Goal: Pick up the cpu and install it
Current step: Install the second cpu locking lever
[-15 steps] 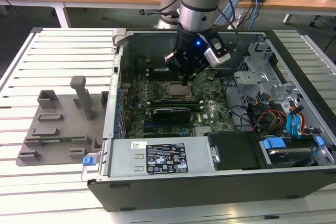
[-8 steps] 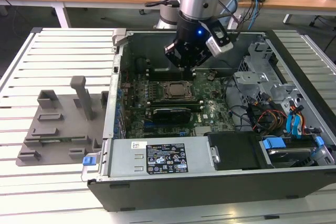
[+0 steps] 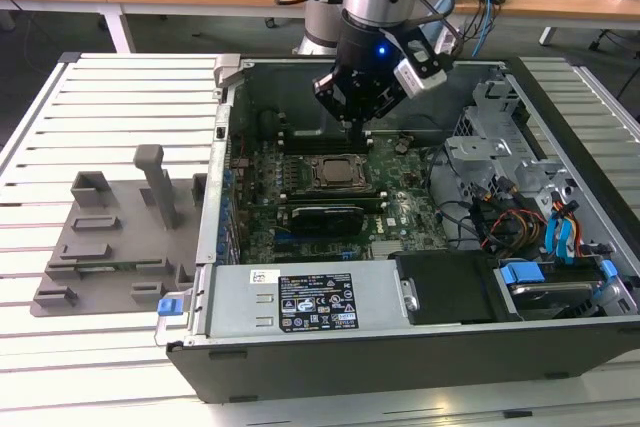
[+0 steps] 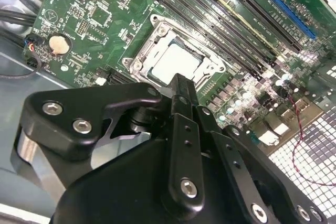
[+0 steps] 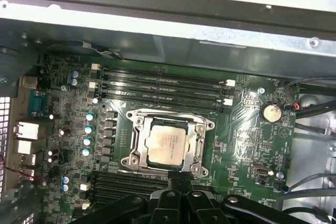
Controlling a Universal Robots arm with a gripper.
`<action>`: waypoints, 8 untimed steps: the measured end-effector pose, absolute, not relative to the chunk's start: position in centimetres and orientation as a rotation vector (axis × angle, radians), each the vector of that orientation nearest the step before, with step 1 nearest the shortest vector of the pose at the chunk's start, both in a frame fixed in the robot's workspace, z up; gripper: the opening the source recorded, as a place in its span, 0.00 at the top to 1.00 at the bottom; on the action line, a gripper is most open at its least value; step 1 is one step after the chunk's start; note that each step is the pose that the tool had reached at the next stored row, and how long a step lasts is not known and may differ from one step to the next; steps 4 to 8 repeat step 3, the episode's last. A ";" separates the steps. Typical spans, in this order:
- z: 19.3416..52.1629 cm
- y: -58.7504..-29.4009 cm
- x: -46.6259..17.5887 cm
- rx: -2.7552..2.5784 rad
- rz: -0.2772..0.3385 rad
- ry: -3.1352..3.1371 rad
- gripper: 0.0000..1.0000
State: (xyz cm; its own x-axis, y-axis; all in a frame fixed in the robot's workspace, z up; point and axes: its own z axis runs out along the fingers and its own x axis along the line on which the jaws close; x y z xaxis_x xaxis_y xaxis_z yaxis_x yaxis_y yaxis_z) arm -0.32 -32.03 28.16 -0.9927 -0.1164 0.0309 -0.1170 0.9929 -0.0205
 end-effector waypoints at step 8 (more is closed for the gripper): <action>28.2 -32.0 -0.3 0.182 0.035 -3.106 0.89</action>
